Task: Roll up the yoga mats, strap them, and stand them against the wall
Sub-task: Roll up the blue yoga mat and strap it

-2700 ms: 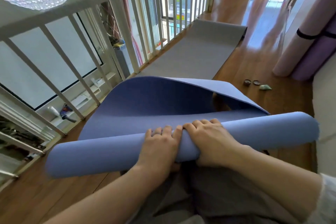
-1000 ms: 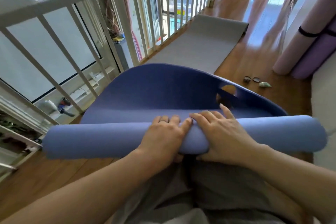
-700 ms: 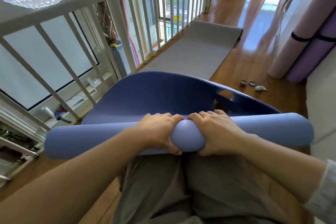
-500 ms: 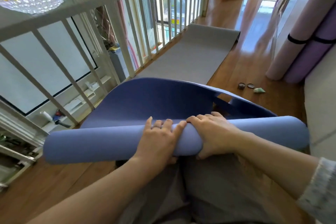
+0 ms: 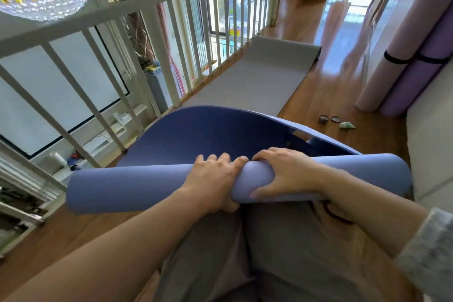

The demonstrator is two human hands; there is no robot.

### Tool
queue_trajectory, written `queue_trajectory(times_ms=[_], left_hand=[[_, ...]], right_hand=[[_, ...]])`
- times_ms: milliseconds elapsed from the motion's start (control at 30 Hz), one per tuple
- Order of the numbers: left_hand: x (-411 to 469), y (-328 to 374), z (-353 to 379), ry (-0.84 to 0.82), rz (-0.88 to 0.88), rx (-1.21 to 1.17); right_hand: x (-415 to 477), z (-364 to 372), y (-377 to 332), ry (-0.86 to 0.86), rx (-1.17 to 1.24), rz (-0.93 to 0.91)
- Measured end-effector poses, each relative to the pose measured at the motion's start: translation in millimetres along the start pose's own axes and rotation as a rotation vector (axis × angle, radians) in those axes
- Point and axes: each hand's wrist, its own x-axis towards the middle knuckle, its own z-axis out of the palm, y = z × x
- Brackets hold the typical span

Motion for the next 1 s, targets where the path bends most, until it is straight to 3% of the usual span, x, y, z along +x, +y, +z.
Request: queue_trajectory(times_ms=[67,133,167,300,367,433,533,833,933,1000], left_hand=[[2,-3,-1,0.008,0.006,-0.028],[2,-3,-1,0.007,0.006,-0.043],[2,-3,0,0.006,0.007,-0.043],[4,-1,-1,-0.004,0.013,-0.033],[5,0,-2,-0.009,0.006,-0.029],[6,1,-1,-0.012,0.006,-0.032],[6,-2,0,-0.025,-0.004,-0.048],[11,-3,1,-0.048,0.022,-0.016],[15,-5,0,-0.045,0.03,0.005],[19,-5,0,-0.058,0.027,0.007]], right_hand=[[4,-10,14,0.114,0.137,0.102],[11,-17,35,0.235,0.003,0.281],[15,-18,45,0.219,-0.091,0.38],[41,-18,79,-0.111,-0.133,0.743],[71,-4,121,-0.208,-0.145,0.812],[84,6,133,-0.27,-0.203,0.801],[68,-11,87,-0.032,-0.17,0.716],[100,-70,91,0.634,0.002,0.474],[115,-87,77,0.675,0.184,0.305],[118,-80,53,0.617,0.016,0.208]])
